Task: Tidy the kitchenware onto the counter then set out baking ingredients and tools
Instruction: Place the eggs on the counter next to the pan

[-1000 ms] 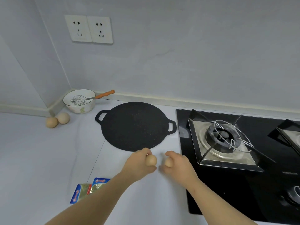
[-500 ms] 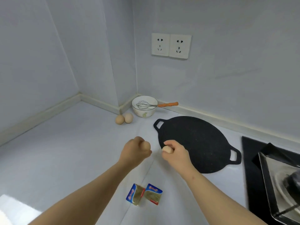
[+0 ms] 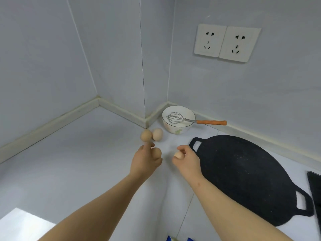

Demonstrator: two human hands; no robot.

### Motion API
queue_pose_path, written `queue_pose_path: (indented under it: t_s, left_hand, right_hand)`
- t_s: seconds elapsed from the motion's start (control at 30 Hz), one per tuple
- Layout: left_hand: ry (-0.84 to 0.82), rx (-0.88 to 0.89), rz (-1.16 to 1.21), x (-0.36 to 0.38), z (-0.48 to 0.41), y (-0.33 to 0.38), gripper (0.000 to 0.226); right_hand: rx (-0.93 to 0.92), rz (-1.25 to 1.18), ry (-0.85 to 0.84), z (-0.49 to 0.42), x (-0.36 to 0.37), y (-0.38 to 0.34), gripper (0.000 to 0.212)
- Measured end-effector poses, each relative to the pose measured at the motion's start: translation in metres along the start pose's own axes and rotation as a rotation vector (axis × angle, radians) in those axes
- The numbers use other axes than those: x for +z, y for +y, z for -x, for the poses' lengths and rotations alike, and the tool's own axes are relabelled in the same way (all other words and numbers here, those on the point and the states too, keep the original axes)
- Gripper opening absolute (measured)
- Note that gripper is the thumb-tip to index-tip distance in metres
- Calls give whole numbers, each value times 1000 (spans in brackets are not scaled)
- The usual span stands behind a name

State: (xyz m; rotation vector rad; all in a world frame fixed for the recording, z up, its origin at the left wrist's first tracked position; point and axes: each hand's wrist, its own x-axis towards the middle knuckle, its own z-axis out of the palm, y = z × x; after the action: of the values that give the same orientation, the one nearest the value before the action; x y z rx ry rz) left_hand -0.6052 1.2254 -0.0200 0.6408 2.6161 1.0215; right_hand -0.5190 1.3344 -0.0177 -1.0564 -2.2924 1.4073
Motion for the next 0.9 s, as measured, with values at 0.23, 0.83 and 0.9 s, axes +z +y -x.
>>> queue_pose_path:
  t_s: [0.23, 0.83, 0.9]
  left_hand:
    - [67, 111, -33, 16, -33, -1, 45]
    - [131, 134, -24, 32, -49, -10, 40]
    - [133, 140, -31, 32, -49, -11, 41]
  right_hand:
    - [-6, 61, 54, -39, 18, -2, 46]
    - [-87, 219, 80, -75, 31, 0, 41]
    - [-95, 226, 75, -77, 32, 0, 40]
